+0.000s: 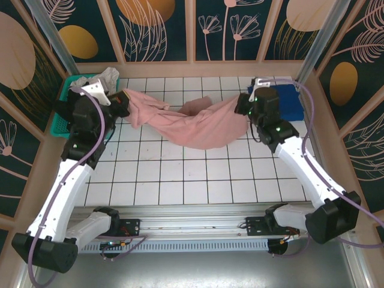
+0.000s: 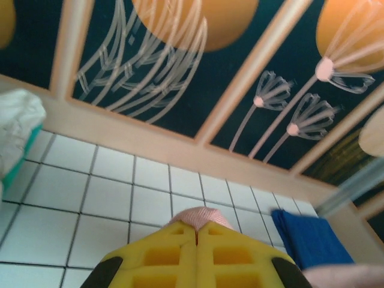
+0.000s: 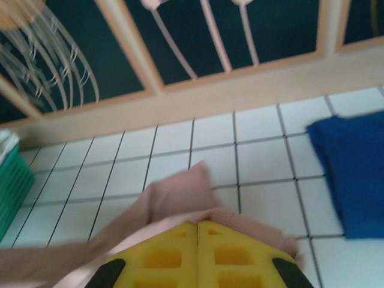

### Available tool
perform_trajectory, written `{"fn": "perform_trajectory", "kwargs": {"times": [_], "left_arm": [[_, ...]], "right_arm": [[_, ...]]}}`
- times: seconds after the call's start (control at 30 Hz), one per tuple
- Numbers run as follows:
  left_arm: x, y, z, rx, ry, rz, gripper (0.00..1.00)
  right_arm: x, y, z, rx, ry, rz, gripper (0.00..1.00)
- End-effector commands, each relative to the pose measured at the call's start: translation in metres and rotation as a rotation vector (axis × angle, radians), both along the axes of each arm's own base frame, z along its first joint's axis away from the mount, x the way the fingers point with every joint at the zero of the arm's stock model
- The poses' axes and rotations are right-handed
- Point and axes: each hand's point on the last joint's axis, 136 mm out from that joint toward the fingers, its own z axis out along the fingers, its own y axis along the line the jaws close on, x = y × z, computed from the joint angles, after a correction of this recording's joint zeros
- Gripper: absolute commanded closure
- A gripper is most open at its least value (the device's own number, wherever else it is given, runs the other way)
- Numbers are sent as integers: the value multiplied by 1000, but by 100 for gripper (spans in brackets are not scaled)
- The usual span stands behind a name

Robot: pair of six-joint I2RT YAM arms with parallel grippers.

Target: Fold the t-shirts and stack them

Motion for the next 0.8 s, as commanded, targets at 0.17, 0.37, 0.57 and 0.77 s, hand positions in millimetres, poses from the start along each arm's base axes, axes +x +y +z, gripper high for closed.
{"fn": "perform_trajectory", "kwargs": {"times": [0.17,0.37,0.57,0.77], "left_arm": [[103,39,115,66,-135,238,100],[72,40,226,71,-330,216,100],[2,36,148,-6,-347,128,100],[-20,13,-98,-201,87,12,100]], "right_arm": [[96,-29,105,-61,-163,-140,100],[75,-32,167,-20,-293,-91,100],[6,-30,67,66,-275,11,100],[-45,-44,-134,142,60,-50,74]]}}
